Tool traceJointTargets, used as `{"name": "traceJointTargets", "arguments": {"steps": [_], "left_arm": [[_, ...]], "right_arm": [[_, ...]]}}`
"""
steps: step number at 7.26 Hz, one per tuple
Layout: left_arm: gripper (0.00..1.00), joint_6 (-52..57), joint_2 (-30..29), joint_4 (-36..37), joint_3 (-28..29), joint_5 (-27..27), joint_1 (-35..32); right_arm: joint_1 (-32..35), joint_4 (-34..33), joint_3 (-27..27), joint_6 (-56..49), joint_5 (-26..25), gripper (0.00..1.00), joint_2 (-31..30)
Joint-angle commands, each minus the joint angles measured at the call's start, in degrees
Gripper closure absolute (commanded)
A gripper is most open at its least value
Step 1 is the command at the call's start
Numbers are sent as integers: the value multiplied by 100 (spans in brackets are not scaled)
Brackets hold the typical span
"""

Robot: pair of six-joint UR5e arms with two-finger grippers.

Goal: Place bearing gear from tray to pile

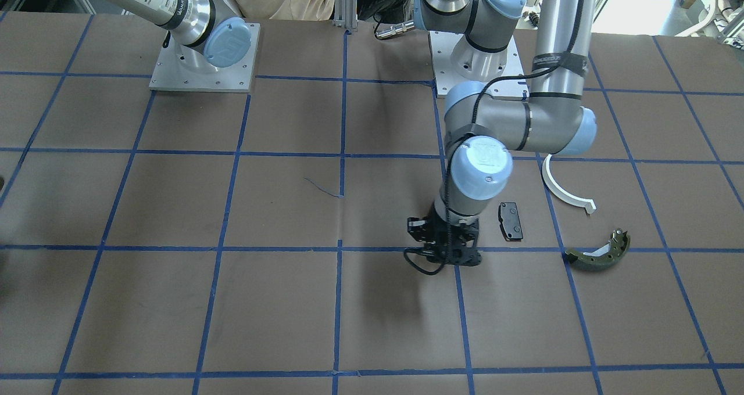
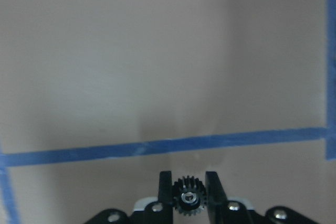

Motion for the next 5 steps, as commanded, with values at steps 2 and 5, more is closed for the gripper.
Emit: {"name": "traceJointTargets", "arguments": {"steps": [2,5], "left_arm": [[100,1883,344,-560,-139,193,1710],[100,2398,520,-481,-744,290,2294]], "right_arm": [[-5,-101,3,29,-13,17,175],[-5,-101,3,29,-13,44,193]]}}
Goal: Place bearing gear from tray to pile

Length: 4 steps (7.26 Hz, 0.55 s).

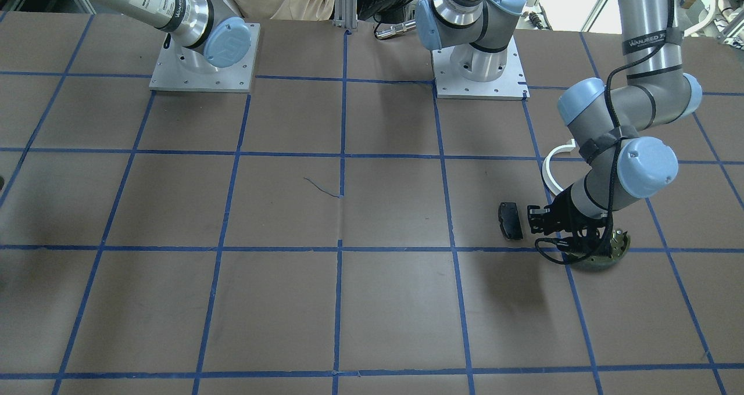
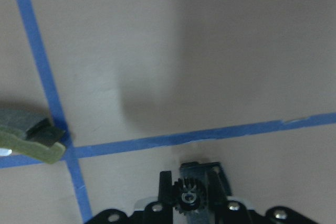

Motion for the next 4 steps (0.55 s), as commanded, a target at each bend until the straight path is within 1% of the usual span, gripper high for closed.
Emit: {"name": "traceJointTargets", "arguments": {"steps": [1,2,3,4], "left_arm": [[100,271,211,31,-440,377,196],[98,568,238,74,-537,476,258],[96,624,247,75,-599,408,493],[81,624,230,75,-617,207,583]], "right_arm": [[0,0,8,-13,0,45,4],[0,0,8,-5,-9,48,4],[0,0,8,13,-9,58,4],[0,0,8,4,-9,72,4]]}}
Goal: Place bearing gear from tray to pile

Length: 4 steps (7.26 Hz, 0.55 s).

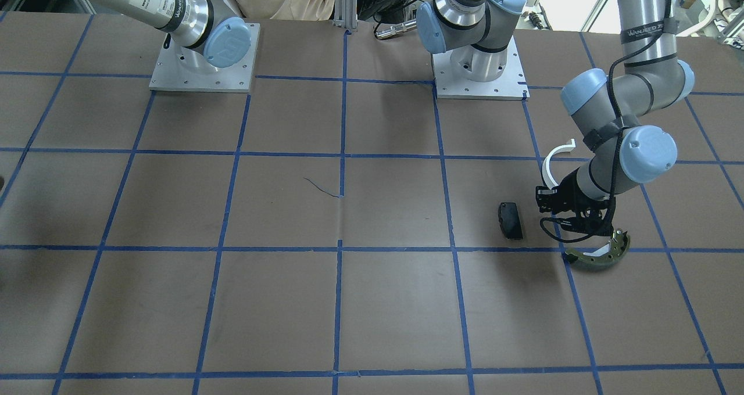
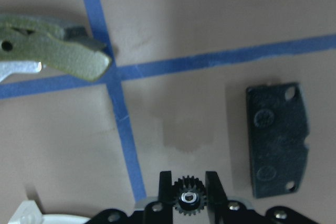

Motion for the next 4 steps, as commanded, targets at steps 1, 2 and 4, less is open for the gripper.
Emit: {"name": "traceJointTargets", "arguments": {"steps": [1,2,4], "left_arm": [[23,17,-36,-20,-5,-258,184],[0,8,-37,-21,-13,-268,184],[0,-61,16,-91,109,-277,132]], "right_arm": [[0,0,1,-8,-1,84,0],[0,0,-8,-17,-19,99,-8],[0,79,-34,0,-245,100,-140]]}}
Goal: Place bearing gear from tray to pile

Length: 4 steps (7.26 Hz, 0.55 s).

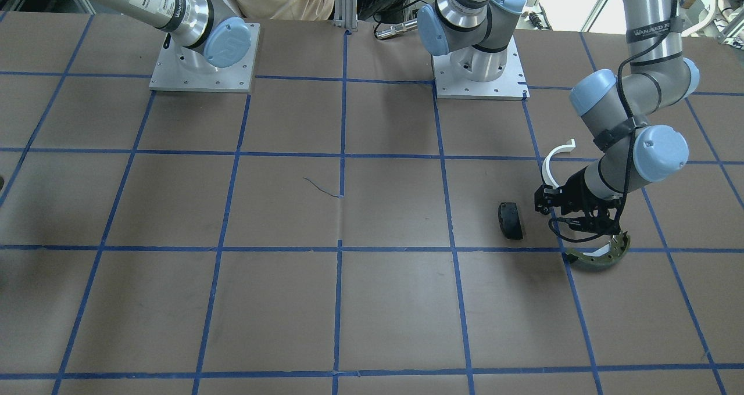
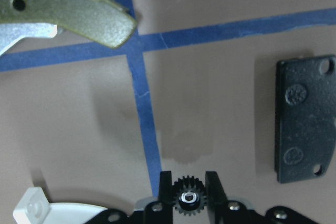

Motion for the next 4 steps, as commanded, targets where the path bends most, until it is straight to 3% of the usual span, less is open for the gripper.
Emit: {"name": "traceJointTargets", "arguments": {"steps": [1,3,4], "left_arm": [[0,-220,112,-478,474,3,-118],[0,-789,157,-2346,2078,-216,-608],[0,-1063,279,-2772,2643,-234,-1003]], "right_arm": [[35,148,-23,55,-218,100,-265],[271,971,21,439,-132,100,-756],[655,1202,47,704,-61,100,-942]]}}
